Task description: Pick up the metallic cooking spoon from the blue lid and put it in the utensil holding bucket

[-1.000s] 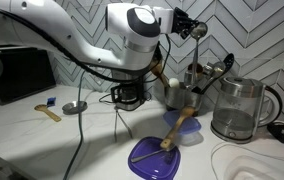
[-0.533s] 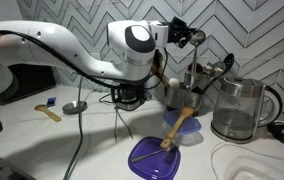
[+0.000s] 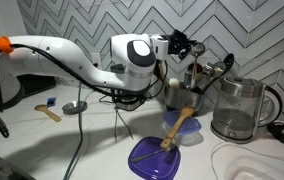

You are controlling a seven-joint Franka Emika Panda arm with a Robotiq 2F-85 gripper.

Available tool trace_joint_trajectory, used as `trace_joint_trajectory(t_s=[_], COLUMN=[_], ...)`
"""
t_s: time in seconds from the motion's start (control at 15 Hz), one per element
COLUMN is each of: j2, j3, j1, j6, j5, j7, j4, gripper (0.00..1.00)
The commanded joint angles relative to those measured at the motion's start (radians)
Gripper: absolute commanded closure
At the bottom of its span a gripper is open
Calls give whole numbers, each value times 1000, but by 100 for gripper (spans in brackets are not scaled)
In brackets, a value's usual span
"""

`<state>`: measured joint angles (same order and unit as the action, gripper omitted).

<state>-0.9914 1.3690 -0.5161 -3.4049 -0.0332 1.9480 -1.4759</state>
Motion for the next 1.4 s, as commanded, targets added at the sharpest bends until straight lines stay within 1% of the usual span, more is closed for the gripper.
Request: trace_joint_trajectory(t_s=[0.0,0.2,1.33], j2=[-21,-30,-26], j3=[2,-8,-119], j1=[-11,-5,34], j6=[-32,-29,-8], j5=[20,15,-26], j7=[15,12,-13], j4=[-32,-29,-39], gripper=[99,99,99])
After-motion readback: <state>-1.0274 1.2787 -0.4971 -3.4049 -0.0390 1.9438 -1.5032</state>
